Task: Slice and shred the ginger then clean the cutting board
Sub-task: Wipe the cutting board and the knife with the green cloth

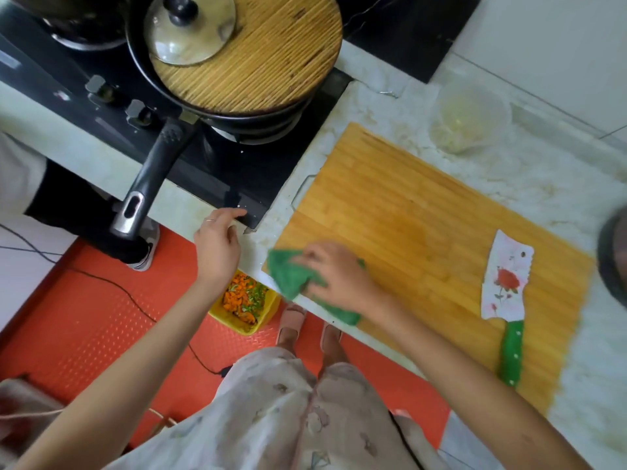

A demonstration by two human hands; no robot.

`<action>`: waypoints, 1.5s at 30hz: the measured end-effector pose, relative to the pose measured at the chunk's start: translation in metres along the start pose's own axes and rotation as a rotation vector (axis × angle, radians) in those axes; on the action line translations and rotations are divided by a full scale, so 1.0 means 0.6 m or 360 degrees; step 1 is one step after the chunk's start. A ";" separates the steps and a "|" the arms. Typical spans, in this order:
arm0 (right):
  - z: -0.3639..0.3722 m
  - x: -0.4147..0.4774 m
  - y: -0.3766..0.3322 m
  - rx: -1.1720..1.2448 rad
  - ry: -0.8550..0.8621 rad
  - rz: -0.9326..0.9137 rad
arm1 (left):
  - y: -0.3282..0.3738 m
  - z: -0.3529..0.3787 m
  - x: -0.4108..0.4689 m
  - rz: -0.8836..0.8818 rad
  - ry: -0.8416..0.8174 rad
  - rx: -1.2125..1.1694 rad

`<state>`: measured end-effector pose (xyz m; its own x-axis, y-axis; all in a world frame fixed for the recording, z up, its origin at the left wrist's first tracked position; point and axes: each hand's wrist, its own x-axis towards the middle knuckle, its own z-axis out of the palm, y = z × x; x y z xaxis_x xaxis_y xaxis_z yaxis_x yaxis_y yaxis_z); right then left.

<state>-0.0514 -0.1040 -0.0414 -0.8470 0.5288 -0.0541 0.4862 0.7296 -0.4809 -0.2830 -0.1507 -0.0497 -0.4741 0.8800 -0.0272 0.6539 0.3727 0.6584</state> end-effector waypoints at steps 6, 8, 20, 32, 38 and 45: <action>-0.116 0.074 0.198 -0.0082 0.0600 0.1569 | 0.017 0.010 0.005 -0.0021 -0.0053 -0.0059; -0.109 0.127 0.186 -0.0152 0.0464 0.1596 | 0.026 0.009 0.004 -0.0123 -0.0255 0.0089; 0.031 0.115 -0.062 -0.0001 0.0056 0.0706 | 0.036 0.029 -0.068 -0.0352 -0.0221 0.0312; -0.146 0.023 0.206 0.0371 0.0701 0.1490 | 0.037 0.002 -0.004 0.0629 -0.0888 0.0672; 0.000 0.002 0.052 0.0052 0.0415 0.0968 | 0.039 0.005 -0.008 0.0547 -0.0935 0.0905; 0.044 -0.120 0.016 -0.0175 0.0332 0.0696 | 0.069 0.024 -0.007 0.0670 -0.0961 0.1263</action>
<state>0.0085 -0.1462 -0.0652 -0.5031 0.8628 -0.0487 0.8157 0.4555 -0.3564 -0.2454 -0.1349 -0.0335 0.1045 0.9006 -0.4219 0.9944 -0.1002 0.0324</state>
